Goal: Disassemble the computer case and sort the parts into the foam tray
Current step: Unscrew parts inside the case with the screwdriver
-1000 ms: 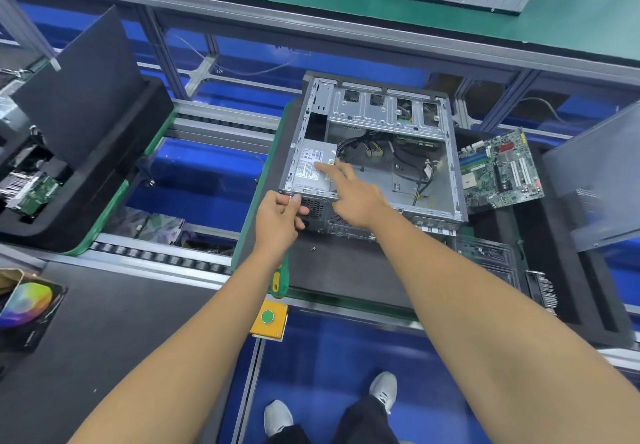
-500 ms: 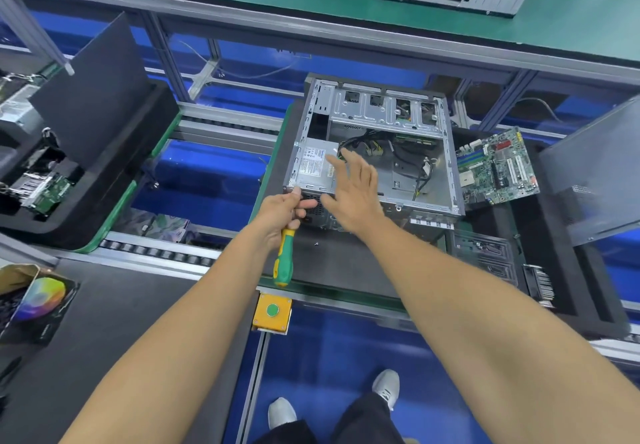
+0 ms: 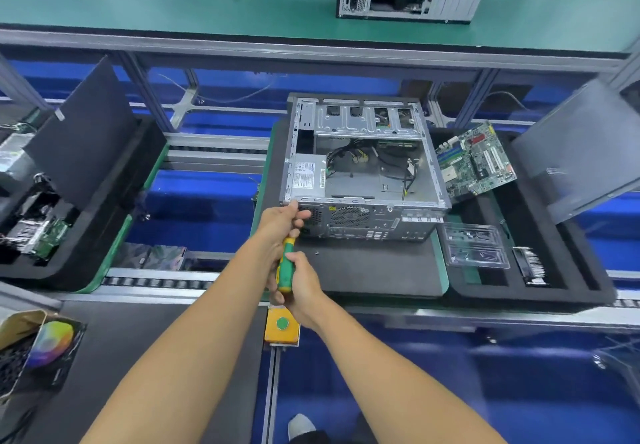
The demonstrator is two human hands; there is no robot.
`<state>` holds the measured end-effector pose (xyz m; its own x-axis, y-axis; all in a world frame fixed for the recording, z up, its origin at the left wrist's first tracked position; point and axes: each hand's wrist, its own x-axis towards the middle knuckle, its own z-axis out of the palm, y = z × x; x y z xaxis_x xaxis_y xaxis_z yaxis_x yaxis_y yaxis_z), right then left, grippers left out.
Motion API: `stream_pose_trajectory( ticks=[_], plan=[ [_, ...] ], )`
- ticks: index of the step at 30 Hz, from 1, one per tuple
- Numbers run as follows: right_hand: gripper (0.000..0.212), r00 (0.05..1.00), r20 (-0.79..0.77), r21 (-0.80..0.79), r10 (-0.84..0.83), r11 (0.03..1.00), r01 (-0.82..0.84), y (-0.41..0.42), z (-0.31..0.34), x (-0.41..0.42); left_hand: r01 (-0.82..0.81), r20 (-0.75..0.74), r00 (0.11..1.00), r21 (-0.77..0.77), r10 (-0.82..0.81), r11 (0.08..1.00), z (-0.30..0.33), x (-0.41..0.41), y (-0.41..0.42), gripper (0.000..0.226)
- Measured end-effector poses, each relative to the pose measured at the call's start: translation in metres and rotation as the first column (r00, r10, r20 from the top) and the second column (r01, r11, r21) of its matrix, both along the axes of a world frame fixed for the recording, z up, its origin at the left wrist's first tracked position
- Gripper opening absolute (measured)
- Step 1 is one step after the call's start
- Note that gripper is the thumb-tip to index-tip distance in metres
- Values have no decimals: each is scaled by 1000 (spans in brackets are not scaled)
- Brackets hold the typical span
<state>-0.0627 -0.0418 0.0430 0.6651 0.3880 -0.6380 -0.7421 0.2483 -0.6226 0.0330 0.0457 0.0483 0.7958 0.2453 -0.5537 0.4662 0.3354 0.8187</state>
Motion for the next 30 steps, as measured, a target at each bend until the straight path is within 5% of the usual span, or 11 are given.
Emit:
stream_pose_trajectory(
  ticks=[8, 12, 15, 17, 19, 22, 26, 30],
  plan=[
    [38, 990, -94, -176, -108, 980, 90, 14, 20, -3, 68, 16, 996, 527, -90, 847, 3, -28, 6, 24],
    [44, 995, -21, -312, -102, 946, 91, 18, 19, -4, 9, 14, 1000, 245, -13, 969, 7, -33, 2, 14],
    [45, 979, 188, -658, 77, 750, 67, 16, 14, -6, -18, -21, 1000, 127, 21, 992, 7, -33, -3, 13],
    [41, 977, 215, -514, 2, 850, 111, 13, 12, -9, -37, -32, 999, 86, 40, 996, 10, -31, -5, 12],
    [31, 988, -11, -133, -156, 979, 153, 7, 11, -14, -55, -51, 997, 56, 57, 997, 12, -29, -5, 12],
    [32, 968, -191, 170, -166, 965, 199, 1, 5, -24, -79, -82, 994, -10, 78, 997, 18, -27, -6, 15],
    [30, 958, -186, 128, -218, 961, 243, 1, -1, -24, -71, -66, 995, -27, 69, 997, 19, -26, -9, 19],
    [13, 977, -13, -252, -215, 946, 205, 6, -7, -18, 123, -28, 992, 239, -120, 963, 12, -31, -11, 19]
  ],
)
